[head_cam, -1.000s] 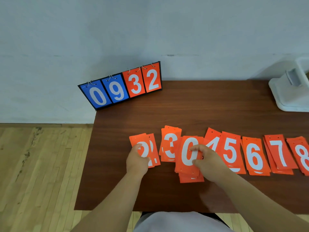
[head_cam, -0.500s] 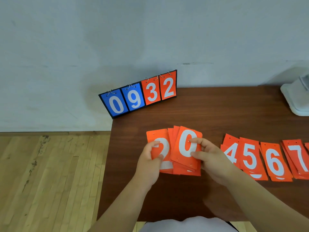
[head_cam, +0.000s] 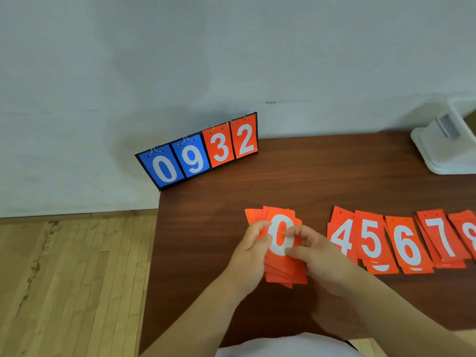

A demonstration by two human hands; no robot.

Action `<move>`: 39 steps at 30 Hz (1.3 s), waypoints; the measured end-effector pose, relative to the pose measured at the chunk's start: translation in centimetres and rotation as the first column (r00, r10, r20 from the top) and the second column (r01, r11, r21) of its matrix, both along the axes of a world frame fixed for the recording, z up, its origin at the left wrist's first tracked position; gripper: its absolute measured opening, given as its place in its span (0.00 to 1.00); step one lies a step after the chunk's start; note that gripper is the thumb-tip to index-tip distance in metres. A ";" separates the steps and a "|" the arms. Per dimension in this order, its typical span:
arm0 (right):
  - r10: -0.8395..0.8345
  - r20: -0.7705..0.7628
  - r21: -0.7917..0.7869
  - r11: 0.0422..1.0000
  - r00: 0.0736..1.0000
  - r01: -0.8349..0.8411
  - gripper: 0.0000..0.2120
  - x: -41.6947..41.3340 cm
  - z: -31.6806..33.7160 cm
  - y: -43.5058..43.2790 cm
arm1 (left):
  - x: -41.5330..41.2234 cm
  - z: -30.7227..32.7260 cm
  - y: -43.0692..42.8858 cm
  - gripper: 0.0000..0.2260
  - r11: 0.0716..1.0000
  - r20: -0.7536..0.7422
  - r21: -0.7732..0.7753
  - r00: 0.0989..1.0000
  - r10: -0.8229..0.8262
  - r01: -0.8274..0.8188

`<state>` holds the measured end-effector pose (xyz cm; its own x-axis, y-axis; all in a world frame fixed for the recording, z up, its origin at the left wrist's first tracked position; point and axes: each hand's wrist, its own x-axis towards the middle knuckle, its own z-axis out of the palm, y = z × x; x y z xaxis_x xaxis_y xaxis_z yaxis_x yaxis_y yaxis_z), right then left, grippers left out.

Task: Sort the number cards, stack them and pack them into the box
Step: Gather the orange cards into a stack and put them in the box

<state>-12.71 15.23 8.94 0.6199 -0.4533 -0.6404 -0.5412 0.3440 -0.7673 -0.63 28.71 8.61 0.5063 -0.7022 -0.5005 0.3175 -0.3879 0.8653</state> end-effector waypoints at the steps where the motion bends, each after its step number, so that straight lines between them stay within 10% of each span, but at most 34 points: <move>1: 0.027 -0.030 -0.053 0.998 0.999 -0.028 0.14 -0.3 -0.1 0.1 | -0.2 -0.1 -0.2 0.13 0.999 0.034 0.005 0.998 -0.045 0.045; 8: 0.030 -0.264 -0.395 0.908 0.964 -0.137 0.15 -4.5 -1.5 -3.8 | -1.2 -3.9 -2.8 0.18 0.949 0.256 0.305 0.952 -0.166 0.083; 19: 0.056 -0.321 -0.388 0.903 0.945 -0.185 0.16 -11.5 -3.2 -14.7 | -6.6 -9.4 -12.6 0.43 0.622 0.464 0.766 0.808 -0.362 -0.162; 33: 0.239 -0.219 -0.301 0.906 0.946 -0.299 0.14 -12.4 -4.2 -22.6 | -10.3 -9.1 -15.0 0.41 0.612 0.422 0.722 0.906 -0.020 -0.323; 39: 0.258 -0.233 -0.272 0.908 0.938 -0.318 0.14 -12.6 -4.0 -22.6 | -10.6 -8.7 -14.6 0.23 0.696 0.495 0.582 0.862 0.106 -0.420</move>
<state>-25.26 -7.33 4.91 0.6348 -0.4621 -0.6193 -0.7252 -0.0797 -0.6839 -11.21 14.12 -0.12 0.8733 -0.0801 -0.4806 0.1912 -0.8509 0.4892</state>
